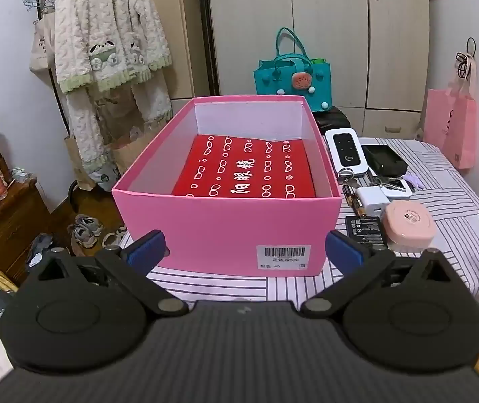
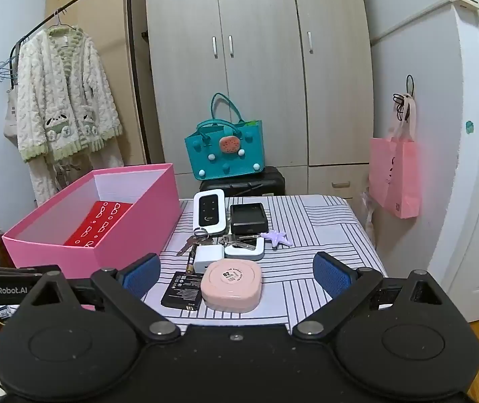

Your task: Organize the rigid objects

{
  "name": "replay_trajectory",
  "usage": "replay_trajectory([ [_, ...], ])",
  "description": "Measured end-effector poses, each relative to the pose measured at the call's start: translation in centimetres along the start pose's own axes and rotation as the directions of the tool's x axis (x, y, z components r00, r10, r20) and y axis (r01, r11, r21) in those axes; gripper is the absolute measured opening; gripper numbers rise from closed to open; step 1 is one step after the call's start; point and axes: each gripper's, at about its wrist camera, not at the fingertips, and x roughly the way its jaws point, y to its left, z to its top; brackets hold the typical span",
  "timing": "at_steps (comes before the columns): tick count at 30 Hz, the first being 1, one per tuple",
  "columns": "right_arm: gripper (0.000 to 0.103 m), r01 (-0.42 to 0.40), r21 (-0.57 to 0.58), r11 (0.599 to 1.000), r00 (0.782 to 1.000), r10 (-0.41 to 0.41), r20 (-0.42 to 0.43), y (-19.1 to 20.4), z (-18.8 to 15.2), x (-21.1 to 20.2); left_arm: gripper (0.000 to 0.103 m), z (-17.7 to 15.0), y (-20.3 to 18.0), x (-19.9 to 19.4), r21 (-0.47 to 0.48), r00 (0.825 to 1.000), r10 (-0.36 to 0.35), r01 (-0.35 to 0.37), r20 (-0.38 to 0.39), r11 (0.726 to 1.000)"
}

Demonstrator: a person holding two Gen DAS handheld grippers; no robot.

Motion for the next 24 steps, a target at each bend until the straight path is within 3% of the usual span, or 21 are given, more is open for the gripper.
replay_trajectory([
  [24,0.099,0.033,0.012,0.999,0.999,-0.033,0.014,-1.5,-1.1,-0.8,0.101,-1.1,-2.7,0.2,0.042,0.994,-0.093,0.096,-0.056,0.995],
])
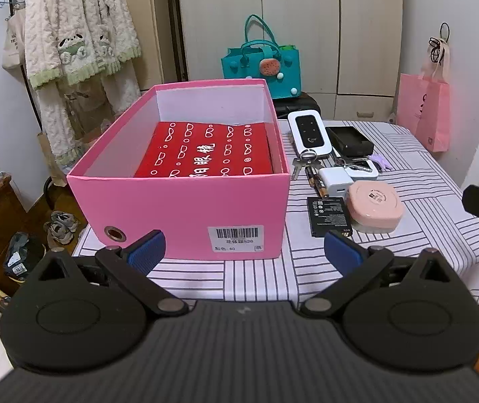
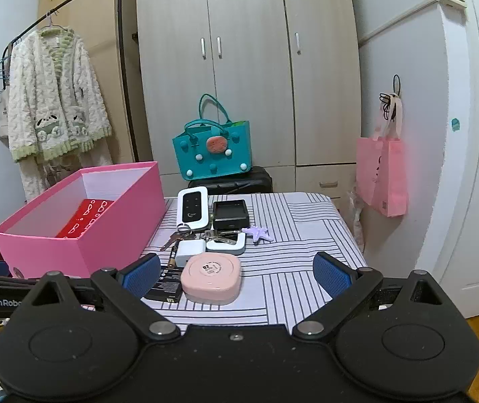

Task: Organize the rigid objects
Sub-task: 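Move the right tool toward the pink round compact on the table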

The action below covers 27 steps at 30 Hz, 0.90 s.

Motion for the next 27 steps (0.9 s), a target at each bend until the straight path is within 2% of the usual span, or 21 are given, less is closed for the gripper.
replay_trajectory([
  [13,0.101,0.011,-0.010,1.000,1.000,-0.010,0.023,-0.6,-1.2,0.3,0.101,-0.9,-0.5,0.3,0.000,1.000,-0.025,0.025,-0.005,1.000],
  [27,0.103,0.023,-0.014,1.000,0.996,-0.022,0.086,-0.8,-1.9,0.2,0.103,-1.5,-1.4,0.7,0.031,1.000,0.004,-0.004,0.020,1.000],
])
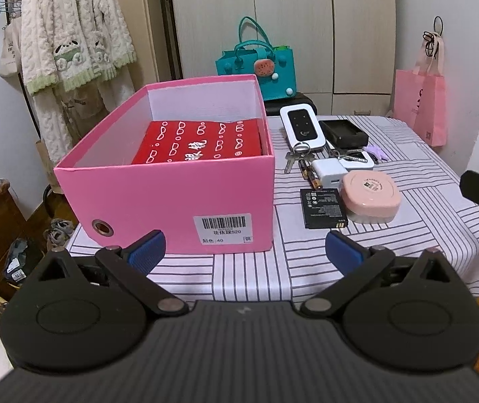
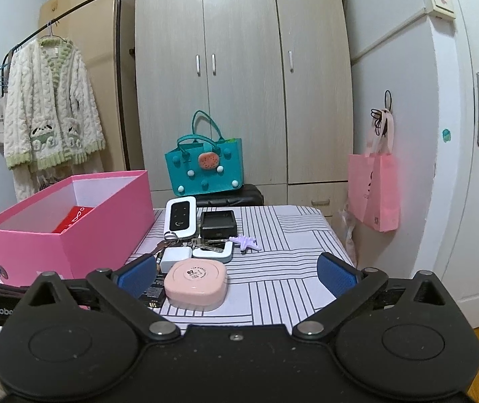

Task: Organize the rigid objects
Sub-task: 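Move the right tool toward the pink round compact on the table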

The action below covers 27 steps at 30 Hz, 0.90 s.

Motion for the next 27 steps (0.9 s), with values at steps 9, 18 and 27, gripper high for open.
replay_trajectory([
  [9,0.103,-0.020,-0.018,1.000,1.000,0.020,-0.004,0.1,-0.5,-0.1,0.103,-0.3,-0.4,0.7,-0.001,1.000,0.018,-0.018,0.000,1.000],
  [18,0.103,-0.019,-0.034,0.999,1.000,0.019,-0.005,0.3,-0.5,0.2,0.103,-0.5,-0.2,1.7,-0.017,0.999,0.005,-0.005,-0.032,1.000],
  [27,0.103,-0.014,-0.045,0.999,1.000,0.013,-0.020,0.7,-0.6,0.8,0.103,-0.5,0.6,2.3,-0.051,0.999,0.015,-0.017,-0.036,0.999],
])
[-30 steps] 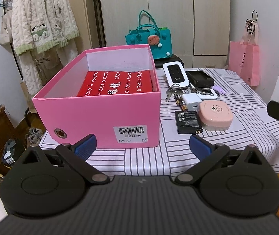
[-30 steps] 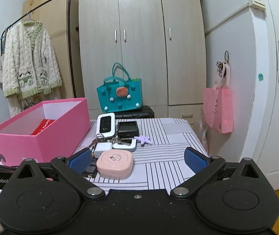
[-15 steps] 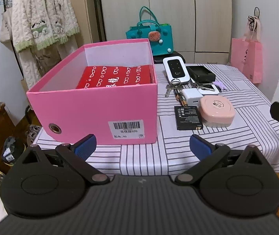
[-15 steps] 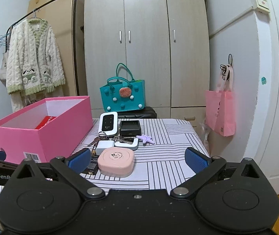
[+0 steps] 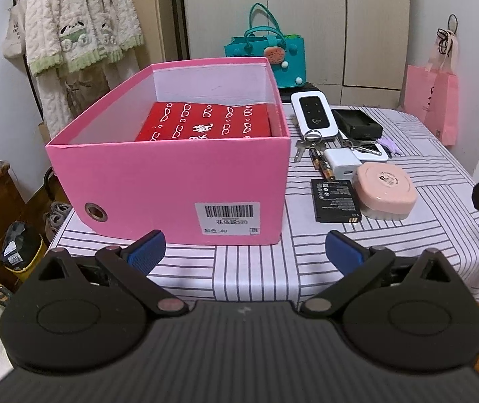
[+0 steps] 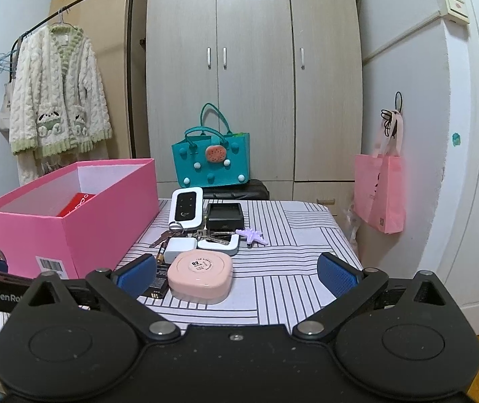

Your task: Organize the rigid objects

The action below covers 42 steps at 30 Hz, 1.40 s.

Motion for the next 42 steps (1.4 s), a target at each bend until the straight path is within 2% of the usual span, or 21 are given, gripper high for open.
replay_trajectory([
  [13,0.103,-0.007,-0.032,0.999,1.000,0.007,0.004,0.4,-0.1,0.3,0.103,-0.1,0.6,0.1,-0.013,1.000,0.006,-0.006,-0.009,1.000],
  [18,0.103,-0.056,-0.002,0.998,0.998,0.056,0.023,0.6,0.9,1.4,0.103,1.2,1.0,0.0,0.041,0.999,-0.034,0.036,-0.026,0.999],
  [21,0.103,-0.086,-0.002,0.996,0.996,0.086,0.019,0.9,1.6,2.5,0.103,2.4,1.7,-0.6,0.090,1.000,-0.017,0.017,0.004,0.996],
  [23,0.103,-0.115,-0.005,0.993,0.993,0.115,-0.002,1.0,2.0,3.4,0.103,3.5,2.3,-0.8,0.132,1.000,-0.021,0.020,0.011,0.991],
  [25,0.103,-0.146,-0.008,0.989,0.989,0.146,-0.029,1.1,2.2,4.4,0.103,4.7,3.4,-1.0,0.159,0.999,-0.054,0.054,-0.003,0.986],
  [29,0.103,-0.180,-0.046,0.983,0.980,0.175,-0.093,1.6,1.6,6.5,0.103,7.3,5.9,-0.6,0.169,0.993,-0.108,0.115,-0.049,0.979],
  [33,0.103,-0.185,-0.050,0.982,0.972,0.174,-0.160,1.3,0.5,8.7,0.102,9.7,8.1,-0.1,0.187,0.994,-0.094,0.103,-0.057,0.977],
  [38,0.096,-0.224,0.009,0.975,0.947,0.220,-0.236,0.1,-0.7,11.1,0.099,11.7,9.8,1.4,0.266,0.999,-0.021,0.033,-0.046,0.963],
  [40,0.094,-0.231,0.009,0.973,0.941,0.226,-0.250,0.0,-1.1,11.7,0.099,12.3,10.4,2.5,0.285,0.997,0.000,0.022,-0.075,0.958],
  [42,0.092,-0.241,0.008,0.971,0.937,0.234,-0.260,0.1,-1.4,12.3,0.094,12.9,11.3,3.8,0.279,0.991,-0.010,0.047,-0.134,0.959],
])
